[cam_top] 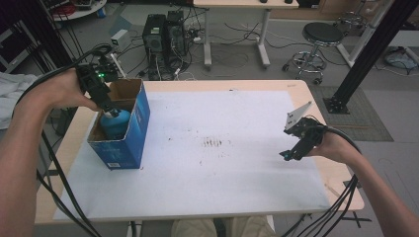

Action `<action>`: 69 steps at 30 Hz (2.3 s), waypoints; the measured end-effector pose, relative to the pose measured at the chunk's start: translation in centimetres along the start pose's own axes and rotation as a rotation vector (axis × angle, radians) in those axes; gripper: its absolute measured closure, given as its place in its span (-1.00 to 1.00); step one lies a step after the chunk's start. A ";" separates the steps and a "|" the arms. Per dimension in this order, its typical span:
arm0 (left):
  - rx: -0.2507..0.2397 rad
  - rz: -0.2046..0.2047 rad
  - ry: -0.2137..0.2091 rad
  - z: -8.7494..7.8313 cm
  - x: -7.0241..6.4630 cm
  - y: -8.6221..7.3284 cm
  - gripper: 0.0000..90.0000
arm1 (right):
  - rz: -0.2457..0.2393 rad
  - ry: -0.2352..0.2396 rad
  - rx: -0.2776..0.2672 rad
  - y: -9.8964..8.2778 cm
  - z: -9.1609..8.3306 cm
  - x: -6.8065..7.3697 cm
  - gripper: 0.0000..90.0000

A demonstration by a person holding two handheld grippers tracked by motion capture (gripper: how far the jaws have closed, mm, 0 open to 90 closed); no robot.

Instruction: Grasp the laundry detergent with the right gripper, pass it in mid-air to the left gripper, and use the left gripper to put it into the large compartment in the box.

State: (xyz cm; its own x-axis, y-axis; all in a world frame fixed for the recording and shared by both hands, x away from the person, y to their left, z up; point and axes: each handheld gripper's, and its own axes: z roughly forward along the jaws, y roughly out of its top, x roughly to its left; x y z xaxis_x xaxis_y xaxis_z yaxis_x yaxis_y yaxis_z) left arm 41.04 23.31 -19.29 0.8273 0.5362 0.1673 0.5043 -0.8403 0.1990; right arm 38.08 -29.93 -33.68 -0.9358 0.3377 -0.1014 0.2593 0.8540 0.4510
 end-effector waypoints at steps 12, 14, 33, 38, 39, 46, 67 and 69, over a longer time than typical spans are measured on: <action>-0.054 0.148 0.007 -1.6 -3.7 5.1 -0.59 | -0.008 0.003 0.003 0.3 0.2 0.1 -0.72; -0.057 0.173 0.008 -1.3 -4.5 6.2 -0.59 | -0.007 0.002 0.003 0.3 0.2 0.1 -0.72; -0.035 0.291 -0.081 5.9 -9.3 11.8 -0.66 | -0.003 -0.009 0.010 0.6 0.2 0.3 -0.72; -0.025 0.300 -0.084 6.9 -9.9 12.2 -0.66 | -0.003 -0.016 0.009 0.7 -0.2 0.4 -0.72; -0.024 0.298 -0.081 7.1 -10.0 12.3 -0.66 | -0.002 -0.020 0.006 0.7 -0.4 0.4 -0.72; -0.009 0.290 -0.078 8.3 -10.7 12.3 -0.66 | -0.004 -0.032 0.008 0.9 -0.8 0.5 -0.72; -0.005 0.293 -0.093 9.1 -11.2 12.3 -0.66 | -0.004 -0.042 0.007 1.1 -1.0 0.4 -0.72; -0.004 0.296 -0.092 9.1 -11.2 12.3 -0.66 | 0.000 -0.043 0.006 1.1 -1.0 0.4 -0.72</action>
State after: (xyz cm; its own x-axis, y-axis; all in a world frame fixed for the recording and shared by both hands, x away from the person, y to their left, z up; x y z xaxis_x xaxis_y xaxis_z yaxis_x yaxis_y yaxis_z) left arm 40.21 6.25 -27.46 0.9571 0.2588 0.1302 0.2376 -0.9583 0.1586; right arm 37.73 -29.22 -32.32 -0.9249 0.3538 -0.1396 0.2604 0.8565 0.4455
